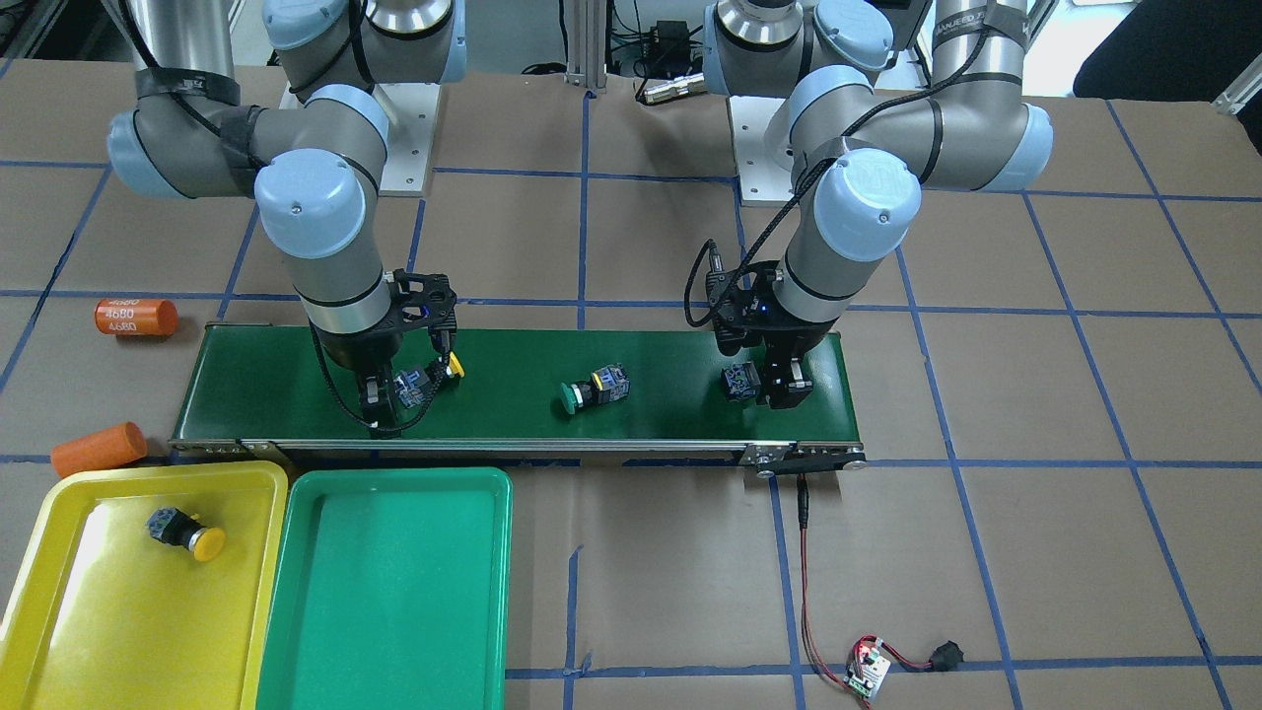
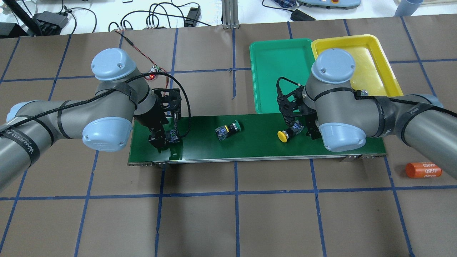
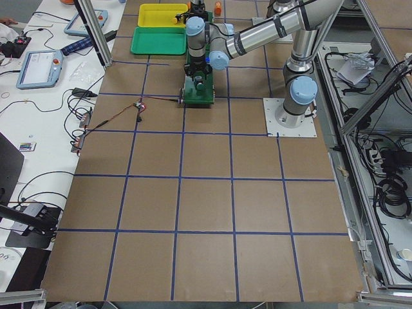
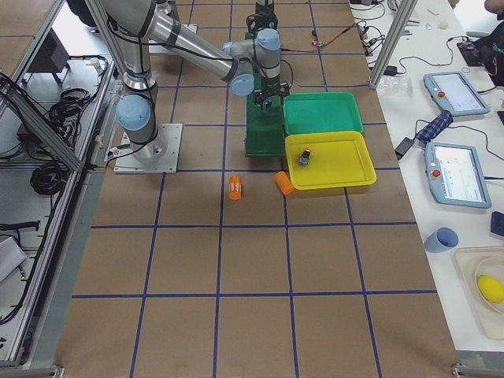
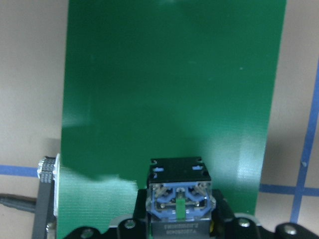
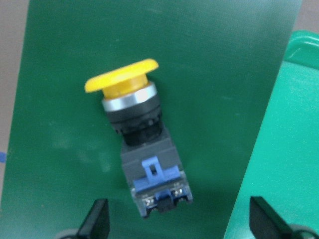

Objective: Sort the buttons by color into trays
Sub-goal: 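Place the yellow button in the yellow tray while the left gripper lifts away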

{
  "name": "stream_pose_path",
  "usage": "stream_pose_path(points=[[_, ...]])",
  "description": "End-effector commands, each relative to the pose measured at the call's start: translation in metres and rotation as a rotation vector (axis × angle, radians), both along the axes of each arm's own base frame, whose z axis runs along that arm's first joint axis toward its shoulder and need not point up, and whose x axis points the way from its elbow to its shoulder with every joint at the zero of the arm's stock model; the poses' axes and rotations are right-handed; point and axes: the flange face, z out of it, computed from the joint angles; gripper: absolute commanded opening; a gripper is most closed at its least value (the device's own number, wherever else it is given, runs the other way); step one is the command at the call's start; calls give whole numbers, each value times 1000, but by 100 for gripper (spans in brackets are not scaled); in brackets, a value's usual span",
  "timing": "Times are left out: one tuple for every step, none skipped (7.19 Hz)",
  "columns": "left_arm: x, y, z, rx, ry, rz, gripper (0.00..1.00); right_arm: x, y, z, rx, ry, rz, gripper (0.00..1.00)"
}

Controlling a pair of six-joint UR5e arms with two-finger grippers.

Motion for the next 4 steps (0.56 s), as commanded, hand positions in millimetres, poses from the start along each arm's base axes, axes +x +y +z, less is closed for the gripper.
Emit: stream_pose_path(points=[[0,-11,31,-44,0,157,97,6,2,-3,3,2,-28,70],[1,-15,56,-25,1,253,100,5,3,-1,-1,9,-31,18],[8,-21,86,26,-9,451,100,2,4,-1,6,32,-35,0],[11,-26,113,62,-31,591,100,0,2,1,6,34,-41,0]])
